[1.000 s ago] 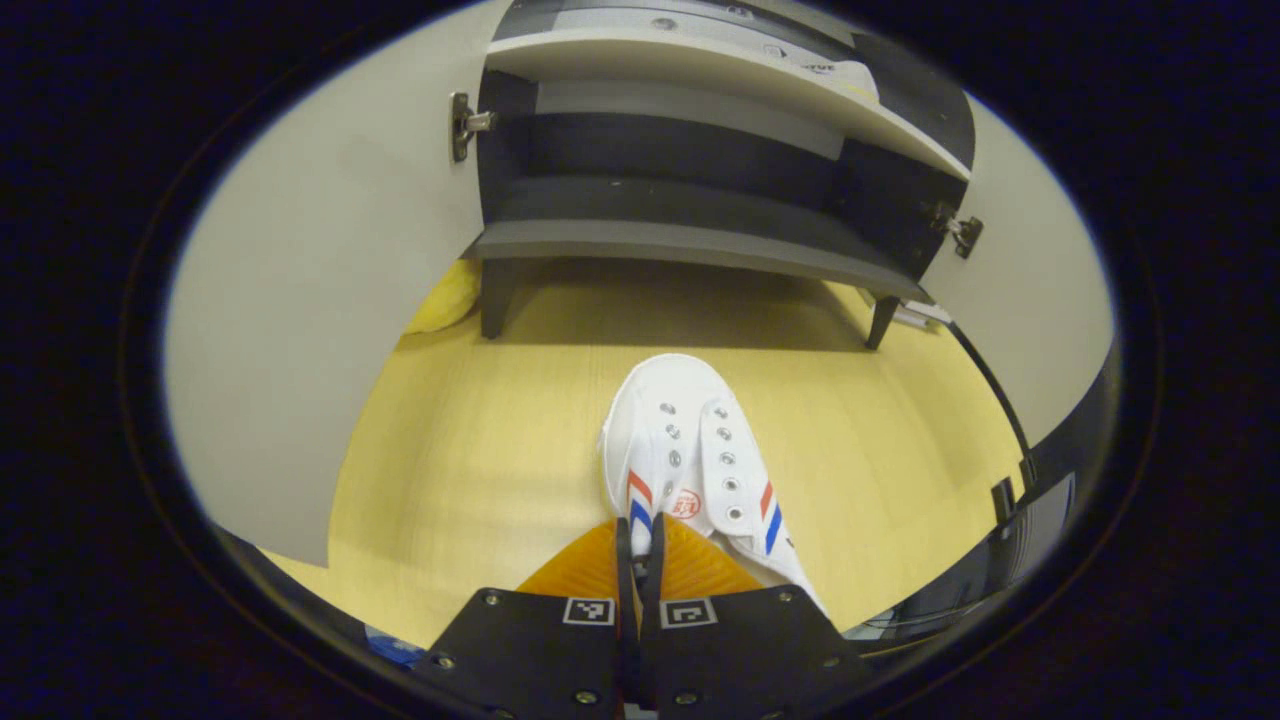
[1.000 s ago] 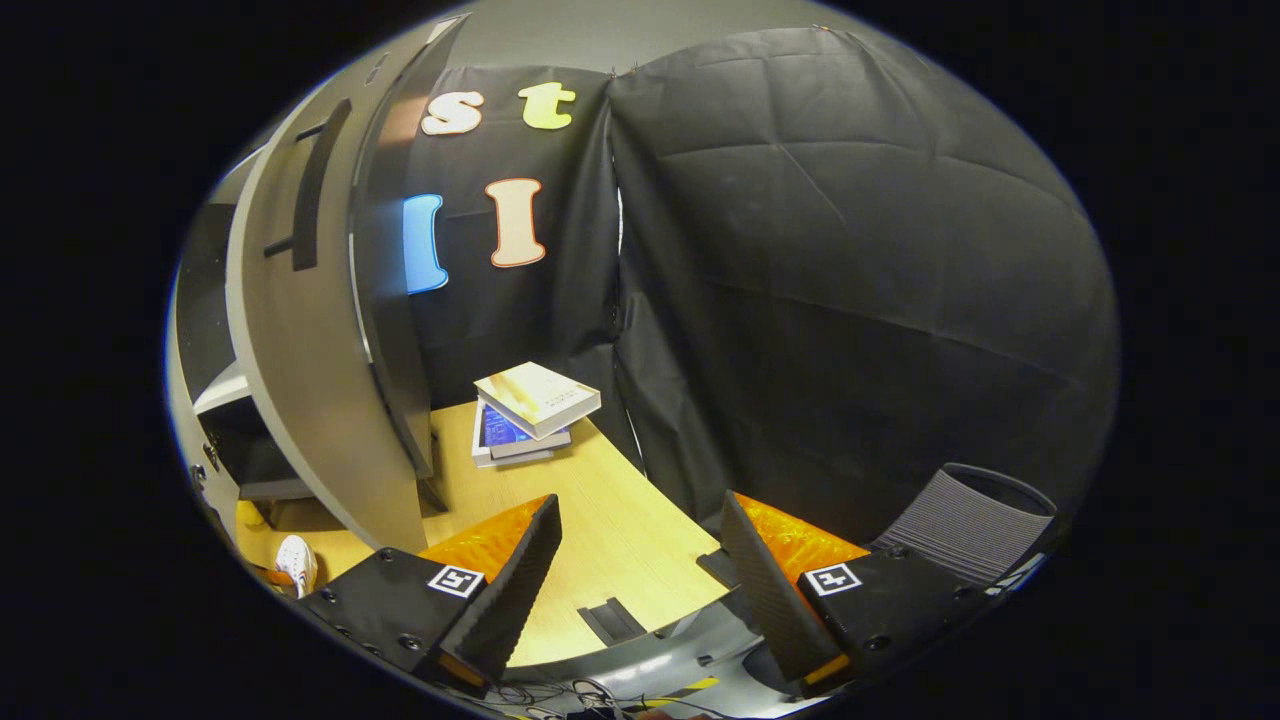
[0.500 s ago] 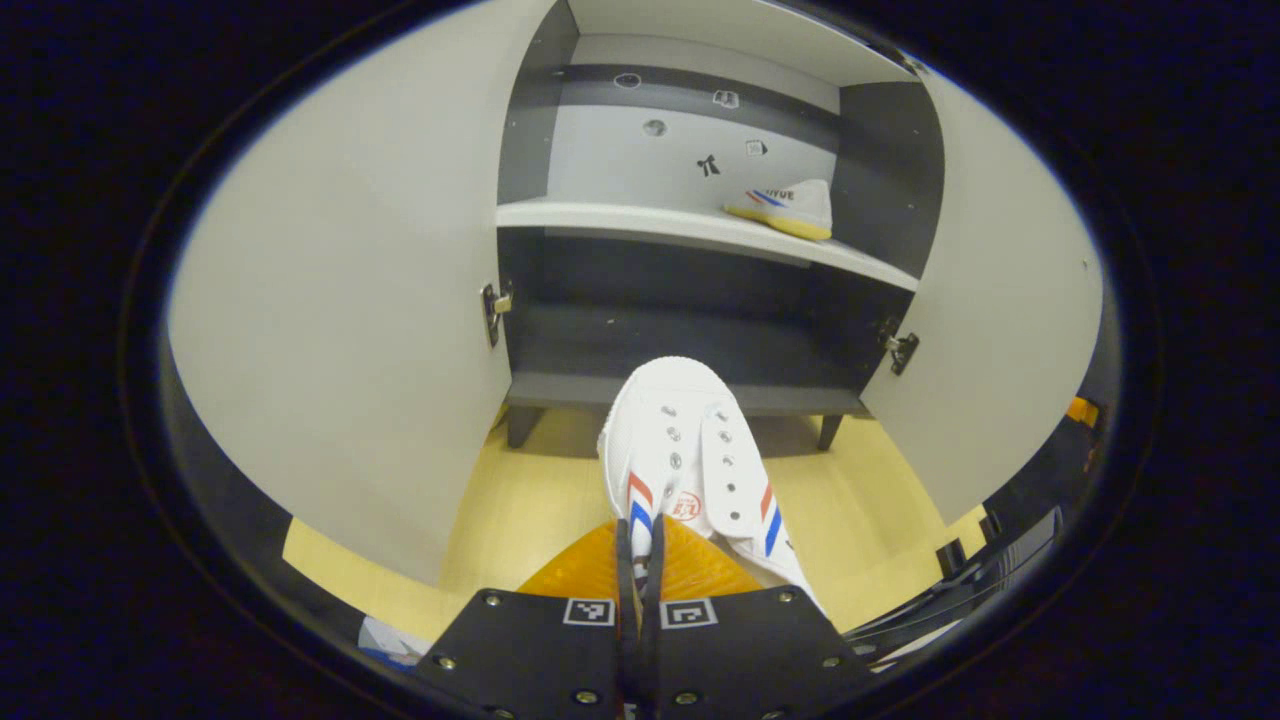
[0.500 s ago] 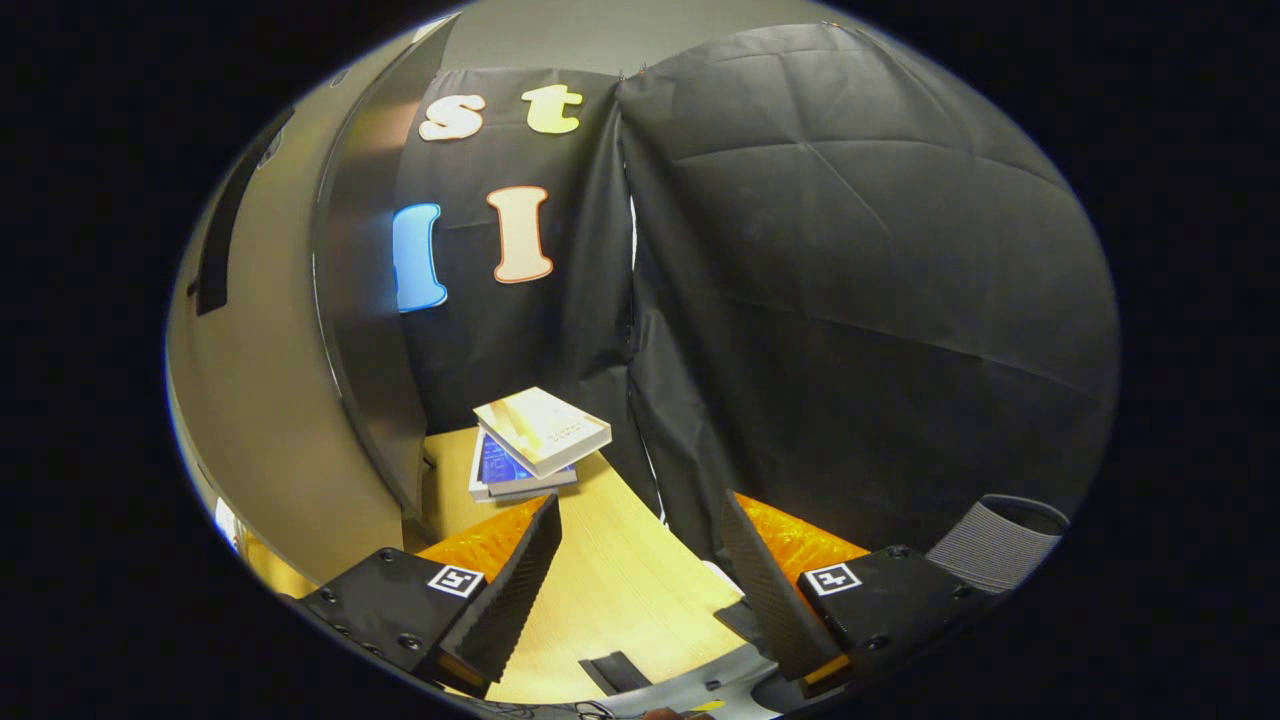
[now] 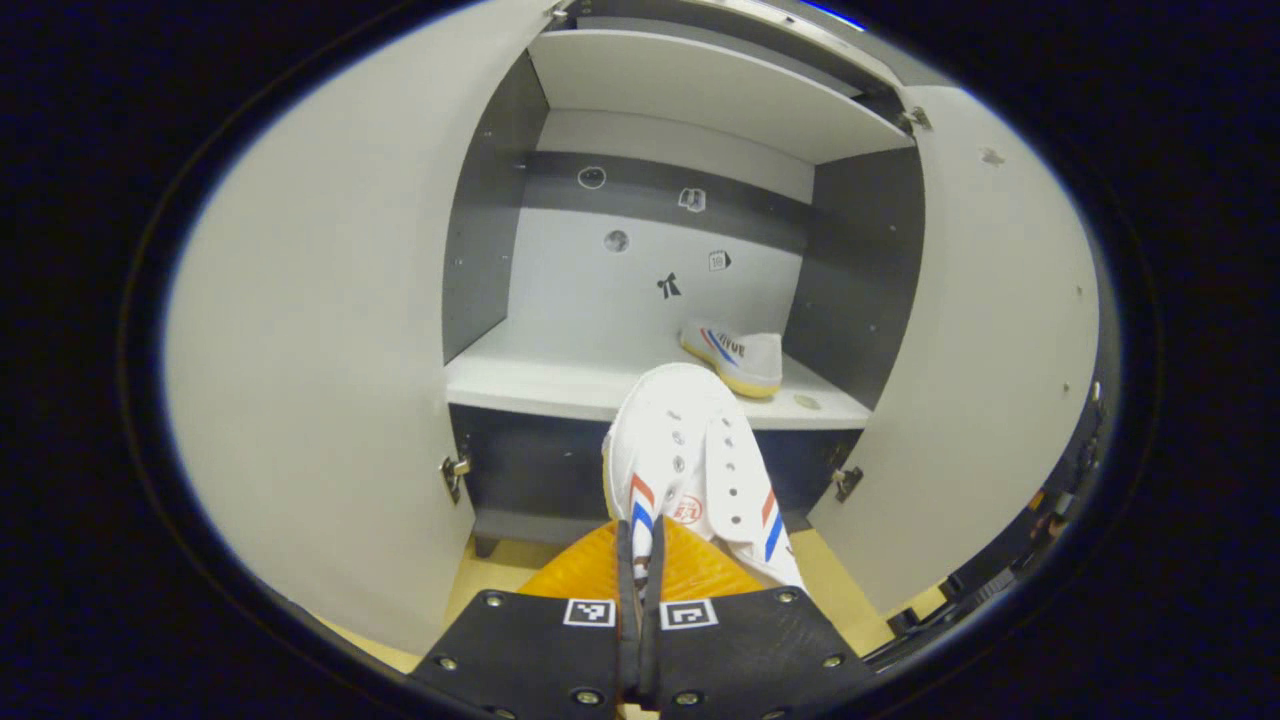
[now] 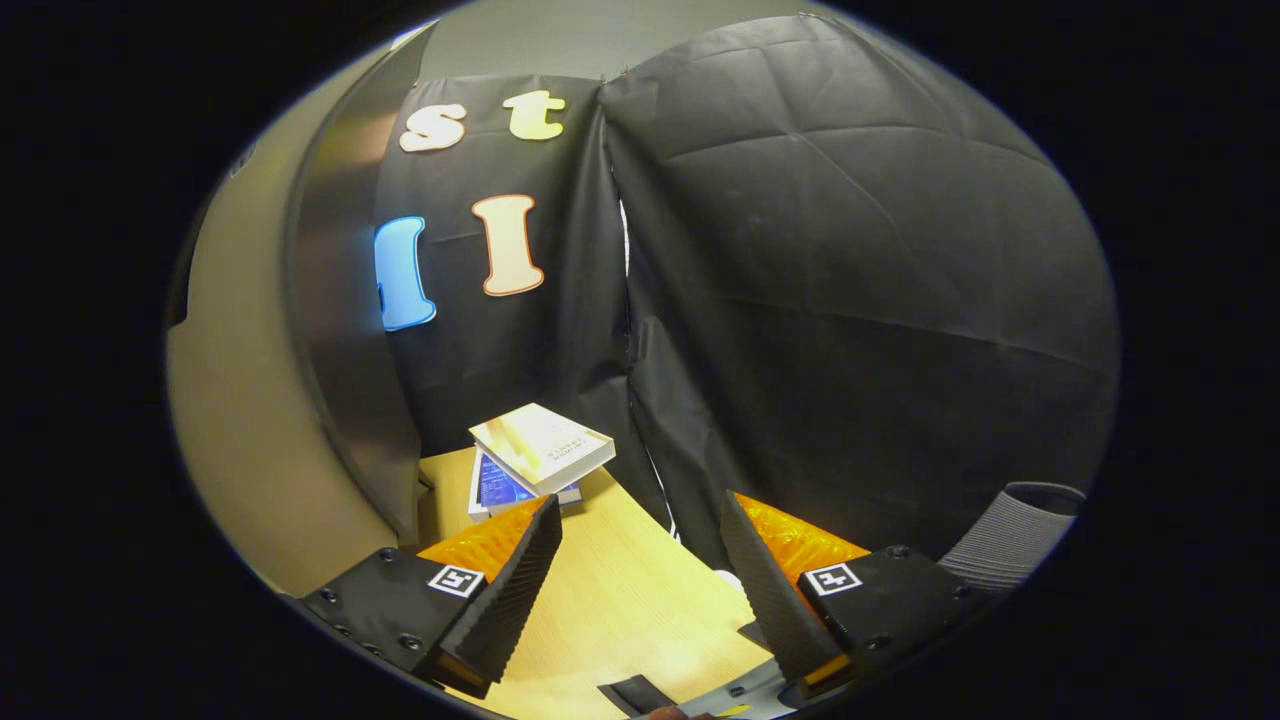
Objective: Grab one shoe with the right hand and put it into the shoe cabinet, grab the other shoe with the left hand and put it into the shoe cabinet; then close the right door with the right hand and the left door with the left hand.
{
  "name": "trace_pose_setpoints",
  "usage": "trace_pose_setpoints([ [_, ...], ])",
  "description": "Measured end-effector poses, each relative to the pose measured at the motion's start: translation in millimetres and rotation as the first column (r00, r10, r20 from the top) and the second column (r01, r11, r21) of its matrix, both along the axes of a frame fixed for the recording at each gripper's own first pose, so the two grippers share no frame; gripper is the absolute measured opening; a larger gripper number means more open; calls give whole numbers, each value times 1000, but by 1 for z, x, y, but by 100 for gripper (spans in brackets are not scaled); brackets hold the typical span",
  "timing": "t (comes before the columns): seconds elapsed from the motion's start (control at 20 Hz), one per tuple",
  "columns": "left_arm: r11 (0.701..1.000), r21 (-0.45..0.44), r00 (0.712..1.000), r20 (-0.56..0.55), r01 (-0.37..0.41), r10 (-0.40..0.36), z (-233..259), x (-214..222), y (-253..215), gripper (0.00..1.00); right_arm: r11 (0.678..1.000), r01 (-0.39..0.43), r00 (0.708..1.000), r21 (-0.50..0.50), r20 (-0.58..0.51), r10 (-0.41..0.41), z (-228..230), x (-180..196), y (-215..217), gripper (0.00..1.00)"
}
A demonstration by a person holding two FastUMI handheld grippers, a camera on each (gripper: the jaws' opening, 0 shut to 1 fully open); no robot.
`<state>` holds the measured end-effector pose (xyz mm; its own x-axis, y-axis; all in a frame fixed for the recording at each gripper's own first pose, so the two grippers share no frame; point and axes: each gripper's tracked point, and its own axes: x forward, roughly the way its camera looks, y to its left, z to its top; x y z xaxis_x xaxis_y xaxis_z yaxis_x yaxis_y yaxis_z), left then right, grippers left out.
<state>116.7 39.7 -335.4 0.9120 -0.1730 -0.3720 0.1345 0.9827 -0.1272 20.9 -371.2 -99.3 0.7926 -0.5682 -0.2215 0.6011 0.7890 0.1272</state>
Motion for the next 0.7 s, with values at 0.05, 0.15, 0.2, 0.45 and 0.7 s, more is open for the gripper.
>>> trace_pose_setpoints([
  [0.05,1000,-11,1000,14,-3,3,-2,-1,0,0,1000,8,1000,1,5,-8,-3,-4,-1,97],
  [0.15,1000,3,999,46,-13,13,-1,0,1,1,1000,25,1000,5,-1,-25,-13,-19,-4,100],
  [0.2,1000,17,998,59,-20,19,-2,0,0,1,999,30,1000,15,-5,-30,-18,-26,-4,100],
  [0.45,999,0,992,115,-53,52,-6,4,-2,1,997,64,997,44,-38,-63,-39,-48,-14,100],
  [0.7,997,70,998,56,-32,29,-8,-4,0,1,991,45,999,123,9,-46,-27,-37,-18,98],
])
